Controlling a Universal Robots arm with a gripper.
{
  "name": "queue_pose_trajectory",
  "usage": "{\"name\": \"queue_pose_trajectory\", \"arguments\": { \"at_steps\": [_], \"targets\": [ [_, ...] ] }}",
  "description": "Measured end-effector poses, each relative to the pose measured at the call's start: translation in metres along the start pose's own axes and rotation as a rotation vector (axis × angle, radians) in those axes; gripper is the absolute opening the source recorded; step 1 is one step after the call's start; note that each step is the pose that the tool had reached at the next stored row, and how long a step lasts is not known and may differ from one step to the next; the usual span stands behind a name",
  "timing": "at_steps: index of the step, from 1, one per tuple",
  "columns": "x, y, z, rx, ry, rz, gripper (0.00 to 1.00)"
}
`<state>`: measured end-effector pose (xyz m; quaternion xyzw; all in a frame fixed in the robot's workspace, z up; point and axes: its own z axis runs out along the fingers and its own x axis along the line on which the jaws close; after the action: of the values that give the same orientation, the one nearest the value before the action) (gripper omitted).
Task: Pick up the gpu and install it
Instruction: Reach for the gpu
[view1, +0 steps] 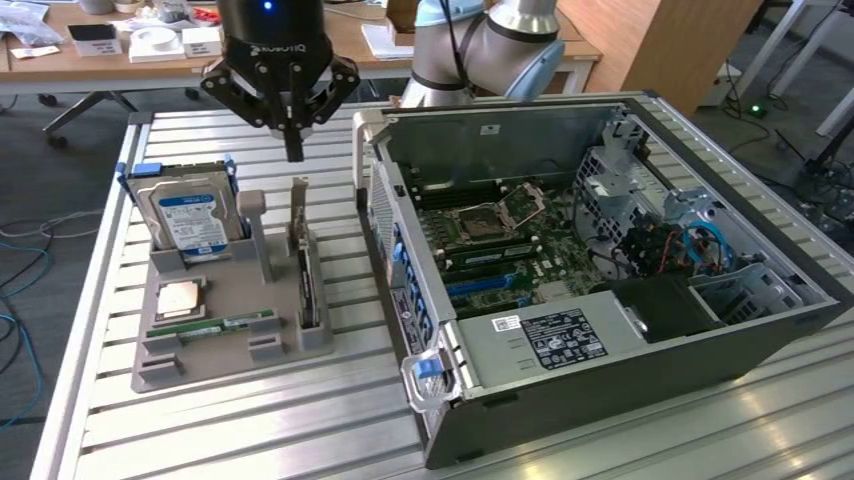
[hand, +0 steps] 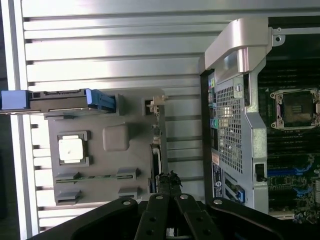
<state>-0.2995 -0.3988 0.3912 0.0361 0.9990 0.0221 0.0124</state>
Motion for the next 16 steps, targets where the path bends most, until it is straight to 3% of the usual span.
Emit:
{"name": "queue_pose_trajectory", "arguments": {
  "at_steps": [16],
  "targets": [
    [0.013,-0.001,-0.0001,0.0,0.0,0.0,0.11]
  ]
}}
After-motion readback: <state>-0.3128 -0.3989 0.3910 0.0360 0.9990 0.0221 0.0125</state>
